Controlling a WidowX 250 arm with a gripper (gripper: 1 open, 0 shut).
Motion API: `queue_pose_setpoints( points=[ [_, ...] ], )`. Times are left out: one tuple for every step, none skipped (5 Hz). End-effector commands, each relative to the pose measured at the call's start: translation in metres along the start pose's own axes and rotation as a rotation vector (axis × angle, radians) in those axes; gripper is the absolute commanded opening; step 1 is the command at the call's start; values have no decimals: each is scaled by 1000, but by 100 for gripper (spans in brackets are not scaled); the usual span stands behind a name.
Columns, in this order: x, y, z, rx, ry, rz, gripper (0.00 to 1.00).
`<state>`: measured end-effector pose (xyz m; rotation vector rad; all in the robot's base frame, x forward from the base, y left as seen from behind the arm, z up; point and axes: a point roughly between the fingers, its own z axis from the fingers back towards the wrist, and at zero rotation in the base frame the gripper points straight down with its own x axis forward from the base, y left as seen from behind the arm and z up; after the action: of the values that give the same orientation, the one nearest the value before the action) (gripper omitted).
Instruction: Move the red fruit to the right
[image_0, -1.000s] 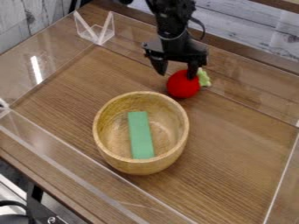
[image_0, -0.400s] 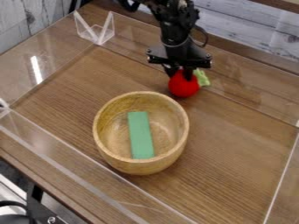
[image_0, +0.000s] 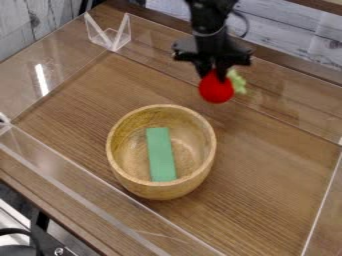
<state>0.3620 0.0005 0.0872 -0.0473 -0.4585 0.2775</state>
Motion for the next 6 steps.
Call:
queue_pose_setpoints(
  points=[
    [11,-30,29,-56,-70,-23,0],
    [-6,-61,23,-87,-47,-71,0],
    [-20,-86,7,-101,-17,-93,0],
    [-32,-94,-8,-103,2,-103,0],
    [-40,-93,-17,-103,24,-96,0],
    [-43,-90,-20,-99,42,-88,100]
  ],
)
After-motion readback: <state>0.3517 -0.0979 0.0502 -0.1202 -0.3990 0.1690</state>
